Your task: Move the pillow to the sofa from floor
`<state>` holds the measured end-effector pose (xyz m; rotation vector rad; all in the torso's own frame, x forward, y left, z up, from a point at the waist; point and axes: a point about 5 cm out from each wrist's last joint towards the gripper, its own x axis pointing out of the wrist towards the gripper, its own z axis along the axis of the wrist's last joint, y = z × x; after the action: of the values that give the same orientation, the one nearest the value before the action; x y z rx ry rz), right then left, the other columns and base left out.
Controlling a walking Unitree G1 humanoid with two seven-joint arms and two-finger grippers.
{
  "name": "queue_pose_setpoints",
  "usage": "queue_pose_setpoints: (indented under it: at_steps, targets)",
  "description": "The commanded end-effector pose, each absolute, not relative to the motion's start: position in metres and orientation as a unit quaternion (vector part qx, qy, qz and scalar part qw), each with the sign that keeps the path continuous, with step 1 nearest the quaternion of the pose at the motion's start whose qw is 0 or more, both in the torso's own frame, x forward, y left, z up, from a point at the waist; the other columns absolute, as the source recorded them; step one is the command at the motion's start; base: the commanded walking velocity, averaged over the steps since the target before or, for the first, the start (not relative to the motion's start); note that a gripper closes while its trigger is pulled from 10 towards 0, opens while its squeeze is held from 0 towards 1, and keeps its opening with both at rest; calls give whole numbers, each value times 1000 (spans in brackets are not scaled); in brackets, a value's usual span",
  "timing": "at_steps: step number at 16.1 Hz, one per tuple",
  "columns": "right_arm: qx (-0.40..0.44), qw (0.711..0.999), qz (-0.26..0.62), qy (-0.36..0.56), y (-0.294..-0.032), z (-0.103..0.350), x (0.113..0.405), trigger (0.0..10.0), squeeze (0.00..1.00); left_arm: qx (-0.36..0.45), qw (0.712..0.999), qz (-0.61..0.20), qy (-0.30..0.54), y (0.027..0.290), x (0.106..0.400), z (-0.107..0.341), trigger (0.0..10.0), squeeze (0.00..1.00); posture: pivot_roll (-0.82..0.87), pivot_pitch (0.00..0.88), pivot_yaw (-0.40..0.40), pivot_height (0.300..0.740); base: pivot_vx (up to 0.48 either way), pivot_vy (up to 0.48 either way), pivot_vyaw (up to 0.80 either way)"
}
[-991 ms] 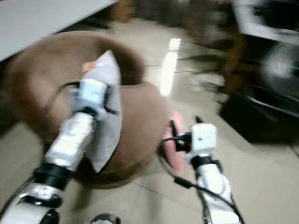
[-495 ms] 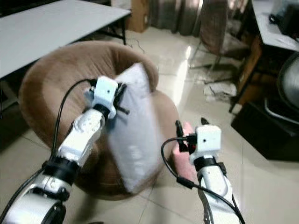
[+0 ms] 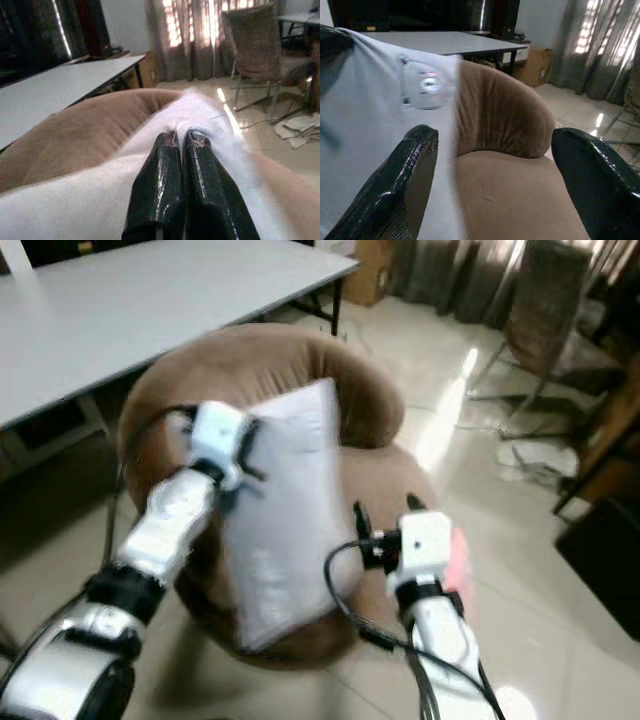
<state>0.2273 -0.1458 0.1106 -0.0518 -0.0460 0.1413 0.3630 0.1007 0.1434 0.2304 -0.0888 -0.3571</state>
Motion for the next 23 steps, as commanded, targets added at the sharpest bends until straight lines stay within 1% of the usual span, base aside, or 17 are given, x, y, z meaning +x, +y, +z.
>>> queue_pose_setpoints:
  at_steps: [1,4,5,6,7,9,12,13,14,15,16,17,19,21,22,23]
  targets:
    - [-33,998,49,-21,-156,109,225,10000,0,110,966,-213,-93,76,366,166,10000,0,5,0,2,740,337,0,0]
    - [-32,998,46,-19,-157,108,224,10000,0,112,963,-228,-93,67,368,166,10000,0,5,0,2,740,334,0,0]
    - [-31,998,43,-18,-157,108,222,10000,0,110,958,-247,-94,59,368,166,10000,0,2,0,10,740,334,0,0]
    - [-30,998,43,-17,-157,108,222,10000,0,109,957,-250,-94,58,368,166,10000,0,2,0,10,740,334,0,0]
    - [-29,999,42,-16,-157,107,220,10000,0,108,954,-264,-94,47,368,167,10000,0,-5,0,15,740,334,0,0]
    - [-27,999,44,-14,-157,107,219,10000,0,111,952,-272,-92,38,369,169,10000,0,-11,5,19,740,336,0,0]
    - [-27,999,44,-14,-157,107,219,10000,0,111,952,-272,-92,38,369,169,10000,0,-11,5,19,740,334,0,0]
    - [-23,998,50,-12,-156,106,217,10000,0,112,951,-273,-91,34,370,170,10000,0,-11,5,19,740,259,0,0]
    - [-18,993,113,11,-149,101,206,10000,0,116,952,-272,-76,26,372,168,10000,0,-28,16,36,740,247,0,0]
    - [-9,978,202,47,-138,92,188,10000,0,125,954,-266,-51,18,375,164,10000,0,-33,19,40,740,0,0,0]
    - [-11,972,229,60,-136,89,182,10000,0,129,957,-256,-39,18,376,161,10000,0,-33,19,40,740,0,0,0]
    - [-19,965,252,73,-134,86,176,10000,0,137,964,-228,-8,24,378,152,10000,0,-39,23,41,740,0,0,0]
    - [-19,963,258,77,-134,85,175,10000,0,169,967,-189,28,34,377,137,10000,0,-35,29,34,740,0,0,0]
    - [-26,959,270,81,-134,84,176,10000,0,229,965,-109,72,58,375,114,10000,0,-35,29,34,740,0,0,0]
    - [-30,961,266,75,-137,86,180,10000,0,223,967,-85,93,68,374,106,10000,0,-29,33,22,740,0,0,0]
    - [-28,964,255,65,-140,90,184,10000,0,193,973,-61,110,82,375,102,10000,0,-29,33,22,740,0,0,0]
